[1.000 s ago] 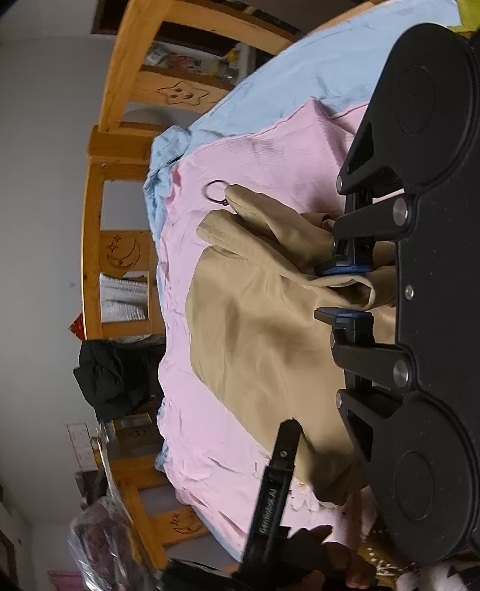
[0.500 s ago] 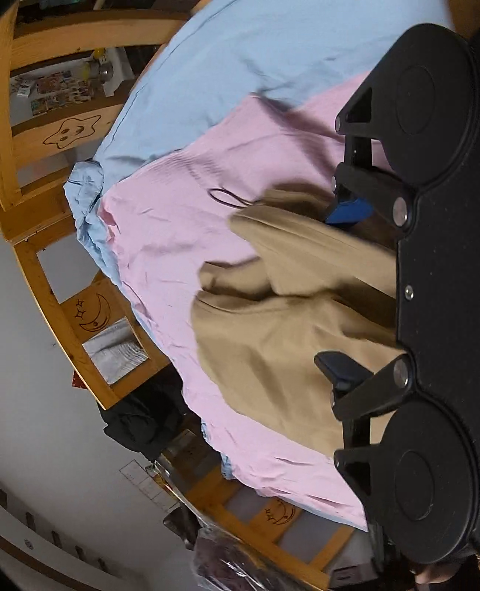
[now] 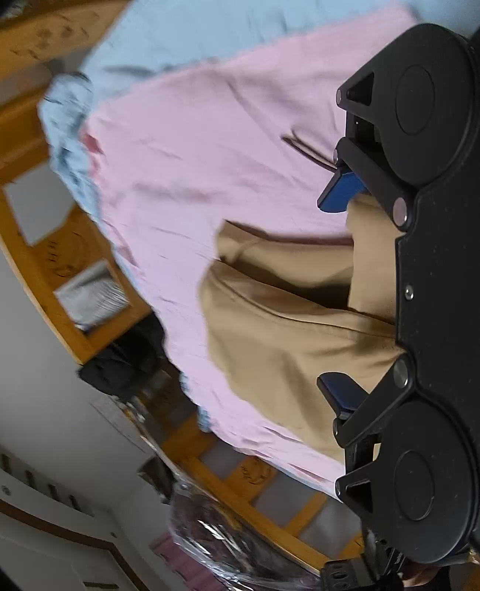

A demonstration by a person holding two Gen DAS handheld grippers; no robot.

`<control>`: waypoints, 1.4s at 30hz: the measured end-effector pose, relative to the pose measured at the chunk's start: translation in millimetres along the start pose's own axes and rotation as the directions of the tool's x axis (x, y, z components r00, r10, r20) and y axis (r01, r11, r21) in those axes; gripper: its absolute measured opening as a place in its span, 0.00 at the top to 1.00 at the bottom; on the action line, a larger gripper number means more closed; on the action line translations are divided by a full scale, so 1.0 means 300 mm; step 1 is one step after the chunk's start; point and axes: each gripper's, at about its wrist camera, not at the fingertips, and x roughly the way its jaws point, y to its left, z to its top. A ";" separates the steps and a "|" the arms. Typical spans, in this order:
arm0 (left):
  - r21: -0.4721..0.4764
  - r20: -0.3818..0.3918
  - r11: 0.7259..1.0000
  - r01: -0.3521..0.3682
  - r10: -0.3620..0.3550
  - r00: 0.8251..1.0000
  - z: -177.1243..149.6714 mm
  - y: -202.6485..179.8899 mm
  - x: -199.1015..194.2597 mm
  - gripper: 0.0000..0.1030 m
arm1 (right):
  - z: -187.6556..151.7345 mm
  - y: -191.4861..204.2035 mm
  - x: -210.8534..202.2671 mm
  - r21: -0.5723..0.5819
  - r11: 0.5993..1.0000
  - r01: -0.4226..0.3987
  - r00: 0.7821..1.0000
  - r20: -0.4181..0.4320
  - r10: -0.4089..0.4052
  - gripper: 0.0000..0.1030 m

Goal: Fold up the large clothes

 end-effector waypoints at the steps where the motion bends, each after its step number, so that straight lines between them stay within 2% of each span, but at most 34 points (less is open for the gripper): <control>1: 0.000 -0.001 1.000 0.001 -0.001 1.000 0.002 -0.001 0.005 0.00 | -0.006 -0.001 0.017 0.003 1.000 0.007 1.000 -0.015 -0.007 0.08; 4: -0.012 -0.008 1.000 0.007 -0.007 1.000 0.005 -0.001 0.018 0.00 | -0.016 -0.003 0.025 0.030 0.998 -0.059 0.998 -0.014 0.060 0.08; 6: -0.011 -0.010 1.000 0.007 -0.007 1.000 0.005 0.001 0.023 0.00 | -0.021 0.010 0.022 0.027 0.996 -0.088 0.996 -0.017 0.089 0.12; 8: -0.010 -0.010 1.000 0.007 -0.007 1.000 0.005 0.002 0.025 0.00 | -0.026 0.034 0.021 -0.012 0.998 -0.061 0.998 -0.022 0.061 0.16; 10: -0.009 -0.010 1.000 0.007 -0.007 1.000 0.006 0.002 0.025 0.00 | -0.032 0.048 0.033 -0.037 0.999 -0.018 0.999 -0.034 0.017 0.24; 12: -0.007 -0.010 1.000 0.005 -0.005 1.000 0.006 0.001 0.025 0.00 | -0.038 0.052 0.041 -0.050 0.999 0.001 0.999 -0.035 -0.002 0.25; 29: 0.025 -0.013 1.000 -0.008 0.008 1.000 0.017 -0.014 0.012 0.01 | -0.071 0.077 0.047 -0.106 0.993 0.043 0.999 -0.008 -0.044 0.26; 31: 0.028 0.012 1.000 0.008 -0.009 1.000 0.024 -0.003 -0.012 0.01 | -0.073 0.079 0.047 -0.112 0.993 0.044 0.999 -0.006 -0.045 0.26; 33: 0.014 0.051 0.998 0.059 -0.060 0.997 0.025 0.031 -0.040 0.01 | -0.076 0.081 0.046 -0.115 0.992 0.045 0.999 -0.004 -0.046 0.26; 38: -0.105 0.050 0.986 0.130 -0.125 0.991 0.041 0.140 -0.029 0.01 | -0.082 0.080 0.044 -0.109 0.993 0.037 0.999 0.005 -0.037 0.26; 40: -0.177 0.032 0.967 0.186 -0.183 0.983 0.038 0.190 0.001 0.05 | -0.086 0.075 0.043 -0.105 0.994 0.031 0.999 0.011 -0.030 0.26; 42: -0.261 -0.004 0.933 0.246 -0.256 0.967 0.031 0.236 0.047 0.06 | -0.089 0.071 0.040 -0.102 0.994 0.026 1.000 0.016 -0.024 0.26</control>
